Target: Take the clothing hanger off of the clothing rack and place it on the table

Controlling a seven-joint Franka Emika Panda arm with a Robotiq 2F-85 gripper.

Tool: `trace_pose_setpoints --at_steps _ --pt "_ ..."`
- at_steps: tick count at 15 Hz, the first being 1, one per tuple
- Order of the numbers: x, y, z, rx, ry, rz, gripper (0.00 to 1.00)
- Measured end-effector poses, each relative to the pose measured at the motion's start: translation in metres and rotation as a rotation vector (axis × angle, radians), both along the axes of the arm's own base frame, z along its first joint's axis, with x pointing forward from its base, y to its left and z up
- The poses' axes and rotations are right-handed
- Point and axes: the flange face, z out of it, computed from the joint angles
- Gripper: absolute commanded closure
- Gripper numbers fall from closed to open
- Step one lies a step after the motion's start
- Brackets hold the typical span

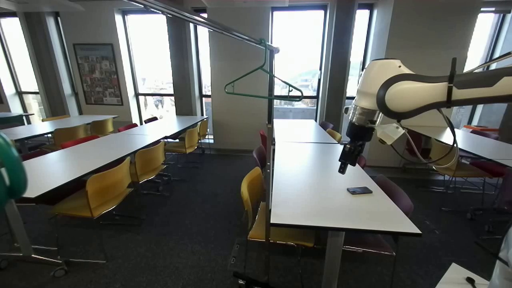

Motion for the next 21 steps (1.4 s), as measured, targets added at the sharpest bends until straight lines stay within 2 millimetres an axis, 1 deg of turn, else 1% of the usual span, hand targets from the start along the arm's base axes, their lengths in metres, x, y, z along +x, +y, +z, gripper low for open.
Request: trace_pose_setpoints --at_steps 7,10,13,16,19,21 --pt "0.002 0.0 -0.003 -0.017 0.003 0.005 0.0" --pt "0.012 0.002 -0.006 -0.152 -0.014 0.045 0.0" --pt "0.033 0.008 -0.01 -0.335 -0.041 0.103 0.0" --pt "0.061 0.017 -0.008 -0.503 -0.093 0.17 0.0" --pt "0.09 0.027 0.001 -0.657 -0.161 0.241 0.0" --pt "0.108 0.034 0.011 -0.739 -0.229 0.286 0.0"
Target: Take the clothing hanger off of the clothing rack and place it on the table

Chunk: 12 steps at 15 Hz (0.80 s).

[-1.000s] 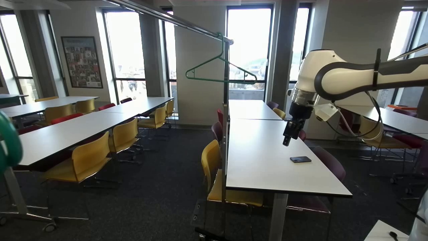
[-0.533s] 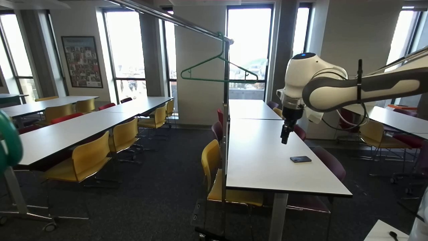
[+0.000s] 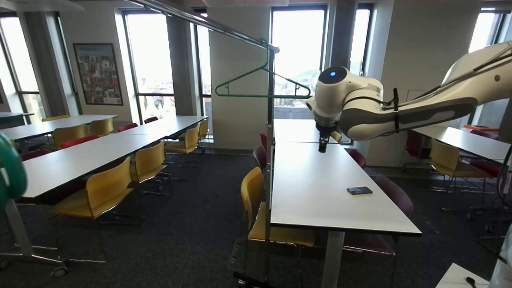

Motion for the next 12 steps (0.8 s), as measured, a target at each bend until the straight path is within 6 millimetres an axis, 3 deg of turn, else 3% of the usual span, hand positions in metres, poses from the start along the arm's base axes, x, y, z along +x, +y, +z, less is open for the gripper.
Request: trace_pose_setpoints --at_steps 3,7,12 --pt "0.019 0.01 0.021 -0.041 -0.128 0.065 0.0" --pt "0.021 0.018 0.044 0.078 -0.283 -0.024 0.0" --pt "0.019 0.021 0.05 0.112 -0.327 -0.047 0.0"
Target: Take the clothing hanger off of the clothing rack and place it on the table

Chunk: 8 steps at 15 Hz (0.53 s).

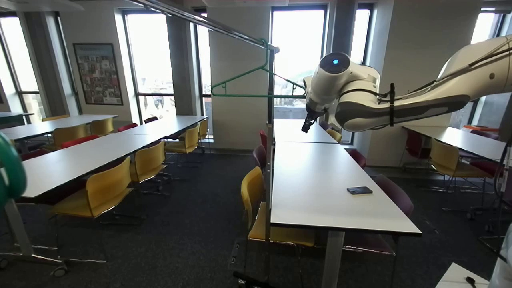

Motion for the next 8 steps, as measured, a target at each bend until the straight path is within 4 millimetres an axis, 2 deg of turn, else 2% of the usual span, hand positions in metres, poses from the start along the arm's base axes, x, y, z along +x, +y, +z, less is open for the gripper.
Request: trace_pose_setpoints --at_steps 8 --pt "0.0004 0.0002 -0.0001 -0.014 -0.004 0.004 0.0"
